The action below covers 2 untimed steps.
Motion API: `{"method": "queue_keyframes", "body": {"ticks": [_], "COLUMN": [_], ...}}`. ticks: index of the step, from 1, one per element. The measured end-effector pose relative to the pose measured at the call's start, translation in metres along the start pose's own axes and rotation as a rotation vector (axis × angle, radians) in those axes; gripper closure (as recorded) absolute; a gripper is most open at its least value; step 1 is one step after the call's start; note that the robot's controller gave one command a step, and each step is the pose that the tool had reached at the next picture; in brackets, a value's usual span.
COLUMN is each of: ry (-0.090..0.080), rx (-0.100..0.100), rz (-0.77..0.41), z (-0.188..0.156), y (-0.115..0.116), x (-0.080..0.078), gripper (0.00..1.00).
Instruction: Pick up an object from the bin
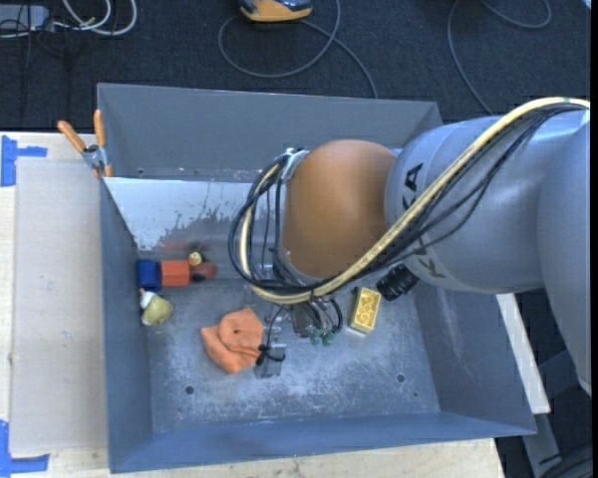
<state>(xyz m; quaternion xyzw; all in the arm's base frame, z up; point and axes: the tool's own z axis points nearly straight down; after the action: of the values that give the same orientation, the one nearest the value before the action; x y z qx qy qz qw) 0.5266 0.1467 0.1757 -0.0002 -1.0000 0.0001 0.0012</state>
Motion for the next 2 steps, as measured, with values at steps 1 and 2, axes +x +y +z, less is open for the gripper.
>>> {"method": "queue_keyframes", "body": {"ticks": [1, 2], "ry": [-0.006, 0.005], "rx": [-0.002, 0.002], "rz": [-0.075, -0.106], "z": [0.023, 0.063], "y": [-0.006, 0.009], "x": [0.002, 0.008], "gripper": [0.00, 0.00]}}
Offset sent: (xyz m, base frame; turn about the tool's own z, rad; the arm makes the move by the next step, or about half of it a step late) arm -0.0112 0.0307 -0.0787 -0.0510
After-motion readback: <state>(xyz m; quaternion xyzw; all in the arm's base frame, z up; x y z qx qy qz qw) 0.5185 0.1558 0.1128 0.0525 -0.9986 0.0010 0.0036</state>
